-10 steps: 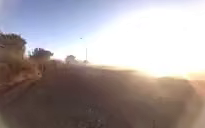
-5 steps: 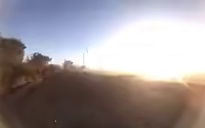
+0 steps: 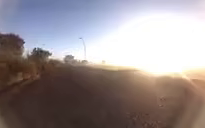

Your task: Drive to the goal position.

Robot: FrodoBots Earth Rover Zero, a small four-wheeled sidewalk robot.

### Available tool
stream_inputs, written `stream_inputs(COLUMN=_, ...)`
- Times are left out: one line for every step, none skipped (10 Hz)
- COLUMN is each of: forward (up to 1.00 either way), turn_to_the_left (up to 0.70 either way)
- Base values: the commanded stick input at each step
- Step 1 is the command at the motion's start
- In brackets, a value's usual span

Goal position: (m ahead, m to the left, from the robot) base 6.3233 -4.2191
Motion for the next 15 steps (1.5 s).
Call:
stream_inputs(forward=0.7, turn_to_the_left=0.0)
stream_inputs(forward=0.7, turn_to_the_left=0.0)
stream_inputs(forward=0.7, turn_to_the_left=0.0)
stream_inputs(forward=0.7, turn_to_the_left=0.0)
stream_inputs(forward=0.7, turn_to_the_left=0.0)
stream_inputs(forward=0.7, turn_to_the_left=0.0)
stream_inputs(forward=0.7, turn_to_the_left=0.0)
stream_inputs(forward=0.7, turn_to_the_left=0.0)
stream_inputs(forward=0.7, turn_to_the_left=0.0)
stream_inputs(forward=0.7, turn_to_the_left=0.0)
stream_inputs(forward=0.7, turn_to_the_left=0.0)
stream_inputs(forward=0.7, turn_to_the_left=0.0)
stream_inputs(forward=0.7, turn_to_the_left=0.0)
stream_inputs(forward=0.7, turn_to_the_left=0.0)
stream_inputs(forward=0.7, turn_to_the_left=-0.06)
